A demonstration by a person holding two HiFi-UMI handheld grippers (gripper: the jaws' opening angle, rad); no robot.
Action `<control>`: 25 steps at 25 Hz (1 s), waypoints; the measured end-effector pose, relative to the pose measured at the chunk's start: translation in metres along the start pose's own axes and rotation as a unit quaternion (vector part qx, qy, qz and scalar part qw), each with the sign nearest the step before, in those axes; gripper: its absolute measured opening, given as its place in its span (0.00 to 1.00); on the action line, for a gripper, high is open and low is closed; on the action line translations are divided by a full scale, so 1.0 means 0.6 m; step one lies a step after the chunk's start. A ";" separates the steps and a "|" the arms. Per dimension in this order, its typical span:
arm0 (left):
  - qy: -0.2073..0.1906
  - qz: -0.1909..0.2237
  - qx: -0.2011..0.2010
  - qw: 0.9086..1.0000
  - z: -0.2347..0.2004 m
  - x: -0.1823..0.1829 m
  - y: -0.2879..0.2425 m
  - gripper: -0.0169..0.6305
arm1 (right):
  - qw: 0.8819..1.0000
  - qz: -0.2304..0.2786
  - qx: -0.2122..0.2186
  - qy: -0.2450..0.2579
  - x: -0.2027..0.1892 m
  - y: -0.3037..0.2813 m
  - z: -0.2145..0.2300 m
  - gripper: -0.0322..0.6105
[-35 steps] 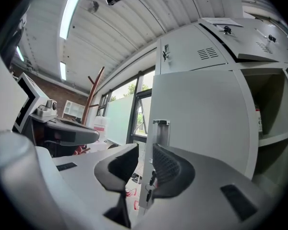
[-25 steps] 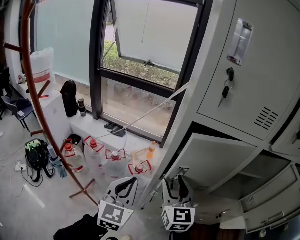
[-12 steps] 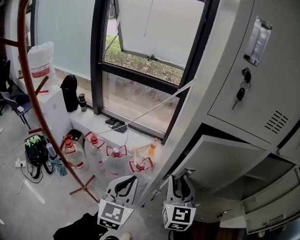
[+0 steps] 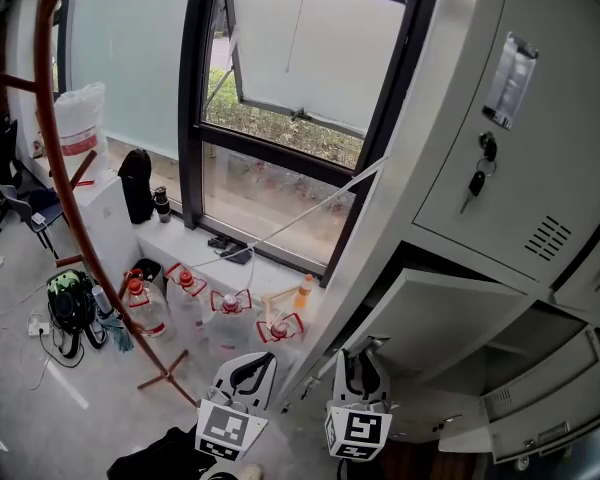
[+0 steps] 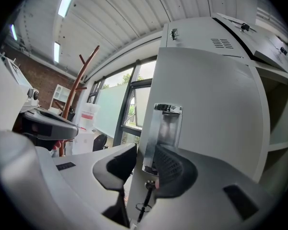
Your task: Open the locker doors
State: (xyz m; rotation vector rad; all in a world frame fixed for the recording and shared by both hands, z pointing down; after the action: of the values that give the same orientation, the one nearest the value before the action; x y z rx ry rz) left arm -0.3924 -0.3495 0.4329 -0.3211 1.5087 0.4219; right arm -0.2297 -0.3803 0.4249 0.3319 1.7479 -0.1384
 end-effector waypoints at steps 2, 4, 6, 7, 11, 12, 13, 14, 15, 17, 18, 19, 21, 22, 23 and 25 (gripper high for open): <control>0.000 -0.001 -0.002 1.000 0.003 -0.001 0.002 0.06 | 1.000 0.002 0.002 -0.001 0.001 0.009 -0.002 0.26; 0.001 -0.001 -0.006 1.000 0.010 -0.001 0.003 0.06 | 1.000 0.004 0.004 -0.004 0.002 0.021 -0.005 0.26; 0.001 0.000 -0.010 1.000 0.019 0.000 0.006 0.06 | 1.000 0.003 0.009 -0.007 0.003 0.033 -0.007 0.26; 0.001 0.001 -0.011 1.000 0.024 0.001 0.008 0.06 | 1.000 0.003 0.012 -0.008 0.004 0.038 -0.007 0.26; 0.003 0.002 -0.011 1.000 0.044 0.003 0.018 0.06 | 1.000 0.003 0.023 -0.010 0.006 0.065 -0.007 0.26; 0.003 0.002 -0.012 1.000 0.050 0.003 0.022 0.06 | 1.000 0.003 0.025 -0.011 0.007 0.073 -0.007 0.26; 0.002 0.002 -0.012 1.000 0.058 0.004 0.026 0.06 | 1.000 0.003 0.028 -0.012 0.008 0.082 -0.007 0.26; 0.002 0.002 -0.012 1.000 0.065 0.005 0.031 0.06 | 0.999 0.003 0.031 -0.014 0.009 0.091 -0.007 0.26; 0.002 0.001 -0.012 1.000 0.073 0.006 0.036 0.06 | 0.999 0.003 0.034 -0.015 0.010 0.100 -0.006 0.26; 0.001 0.001 -0.011 1.000 0.091 0.009 0.046 0.06 | 0.999 0.004 0.039 -0.016 0.011 0.120 -0.004 0.26; 0.001 0.002 -0.010 1.000 0.100 0.011 0.052 0.06 | 0.999 0.005 0.042 -0.016 0.011 0.131 -0.003 0.26; 0.000 0.002 -0.010 1.000 0.110 0.012 0.057 0.06 | 0.999 0.006 0.044 -0.017 0.011 0.141 -0.001 0.26; -0.002 0.002 -0.010 1.000 0.133 0.014 0.070 0.06 | 0.999 0.007 0.049 -0.018 0.010 0.163 0.003 0.26; -0.004 0.002 -0.010 1.000 0.144 0.015 0.077 0.06 | 0.998 0.008 0.051 -0.019 0.010 0.173 0.006 0.26; -0.005 0.001 -0.009 1.000 0.154 0.016 0.083 0.06 | 0.998 0.008 0.054 -0.019 0.011 0.183 0.008 0.26; -0.008 0.001 -0.007 1.000 0.172 0.020 0.096 0.06 | 0.998 0.009 0.055 -0.020 0.012 0.201 0.013 0.26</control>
State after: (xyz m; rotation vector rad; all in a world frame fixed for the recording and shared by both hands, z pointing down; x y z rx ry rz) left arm -0.3269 -0.2506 0.4288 -0.3276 1.4911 0.4360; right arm -0.1878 -0.2668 0.4273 0.4232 1.7007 -0.2281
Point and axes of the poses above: the fingertips, and each gripper's own axes: y backward along the fingers, z to its right, x out of its top, the point moved 4 cm from there along y, backward along the fingers, and after that the axes turned 8 degrees about z, right-handed, at the moved point
